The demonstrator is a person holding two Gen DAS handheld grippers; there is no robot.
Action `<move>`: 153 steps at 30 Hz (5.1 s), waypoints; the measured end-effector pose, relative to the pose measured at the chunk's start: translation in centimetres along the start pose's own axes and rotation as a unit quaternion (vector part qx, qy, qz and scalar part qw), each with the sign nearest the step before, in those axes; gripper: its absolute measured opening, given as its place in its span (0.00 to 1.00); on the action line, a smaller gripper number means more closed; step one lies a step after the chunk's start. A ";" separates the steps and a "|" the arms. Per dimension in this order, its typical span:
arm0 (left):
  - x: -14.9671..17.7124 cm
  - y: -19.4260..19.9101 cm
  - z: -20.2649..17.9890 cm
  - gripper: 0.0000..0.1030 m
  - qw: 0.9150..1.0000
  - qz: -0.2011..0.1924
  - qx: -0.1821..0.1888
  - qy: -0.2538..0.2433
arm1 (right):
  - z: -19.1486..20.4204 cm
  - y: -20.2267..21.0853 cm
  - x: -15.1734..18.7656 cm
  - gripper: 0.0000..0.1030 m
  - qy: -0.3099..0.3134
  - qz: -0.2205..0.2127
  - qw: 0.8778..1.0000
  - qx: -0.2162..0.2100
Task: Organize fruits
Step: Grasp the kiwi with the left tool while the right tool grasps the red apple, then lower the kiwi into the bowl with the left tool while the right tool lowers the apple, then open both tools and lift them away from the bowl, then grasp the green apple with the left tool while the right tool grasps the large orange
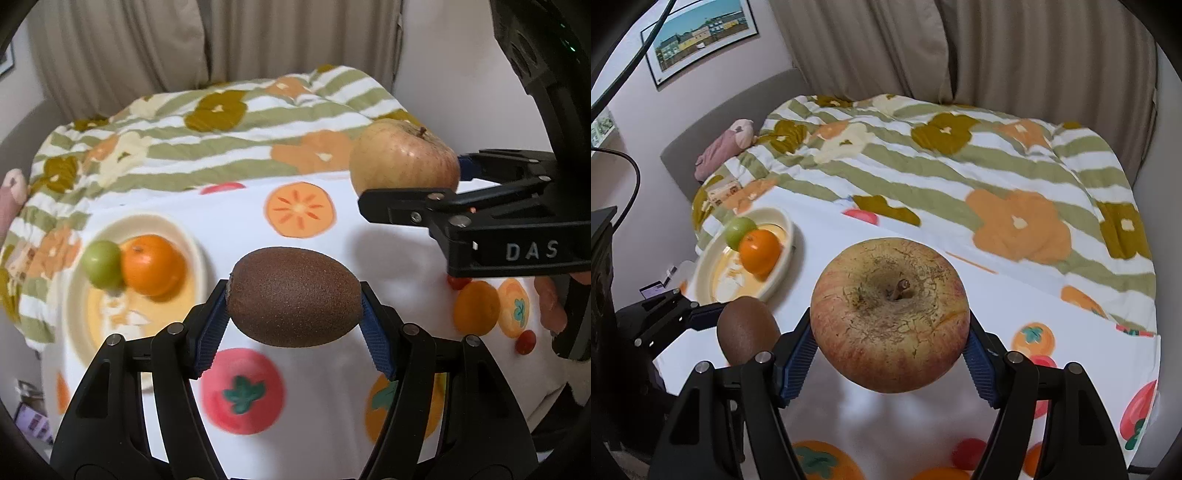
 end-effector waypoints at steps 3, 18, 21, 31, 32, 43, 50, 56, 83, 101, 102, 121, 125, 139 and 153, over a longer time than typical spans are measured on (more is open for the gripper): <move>-0.5 1.4 2.1 0.69 1.000 -0.008 -0.005 0.005 | 1.9 0.1 -1.4 0.67 0.002 -0.006 1.000 -0.006; -1.6 3.1 14.5 0.69 1.000 0.000 -0.029 0.011 | 10.9 -3.8 -5.0 0.67 -0.019 -0.003 0.999 -0.029; -1.8 2.4 16.5 0.69 1.000 0.005 -0.027 0.007 | 12.3 -5.0 -5.2 0.67 -0.028 0.003 0.999 -0.029; -2.6 -1.6 20.9 0.69 0.999 0.023 -0.004 -0.029 | 15.1 -8.6 -5.0 0.67 -0.069 0.021 0.997 -0.013; -2.6 -2.0 21.1 0.69 0.999 0.025 -0.003 -0.032 | 15.2 -8.7 -4.9 0.67 -0.071 0.022 0.997 -0.011; -1.9 -4.7 21.5 0.69 0.996 0.052 0.009 -0.074 | 15.5 -9.8 -4.1 0.67 -0.099 0.035 0.994 0.018; -1.4 -5.2 21.9 0.69 0.994 0.071 0.015 -0.087 | 15.8 -9.9 -4.2 0.67 -0.102 0.035 0.994 0.023; -0.8 -5.0 21.7 0.70 0.992 0.077 0.022 -0.098 | 15.8 -9.7 -4.0 0.67 -0.104 0.038 0.993 0.029; -0.3 0.0 25.7 1.00 0.997 0.042 0.008 -0.064 | 17.6 -13.3 -4.6 0.67 -0.025 0.084 0.996 0.023; -0.3 2.5 25.5 1.00 0.998 0.042 -0.016 -0.046 | 17.1 -9.4 -4.5 1.00 -0.057 0.034 0.998 0.019; -0.4 2.8 25.3 1.00 0.998 0.041 -0.018 -0.046 | 17.0 -8.8 -4.5 1.00 -0.058 0.030 0.998 0.021; -1.1 7.9 12.6 1.00 0.997 -0.013 0.007 -0.076 | 10.9 4.2 1.1 1.00 -0.099 0.020 0.989 0.104; -0.6 7.6 8.7 1.00 0.996 -0.007 0.027 -0.086 | 8.2 6.9 3.5 1.00 -0.122 0.018 0.985 0.123; 5.0 4.6 -4.9 1.00 0.986 0.039 0.090 -0.138 | -0.5 11.0 11.0 1.00 -0.124 0.050 0.979 0.155; 11.4 -0.5 -11.4 0.99 0.974 0.082 0.116 -0.179 | -3.3 7.8 15.6 1.00 -0.100 0.062 0.990 0.083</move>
Point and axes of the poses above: each gripper's, at about its wrist camera, not at the fingertips, and y roughly against the way its jaws point, z to its left, x to its underside, the point moved 3 cm from there along -y, roughly the way its jaws point, and after that the axes turned 14 degrees about y, right-handed, at the moved point
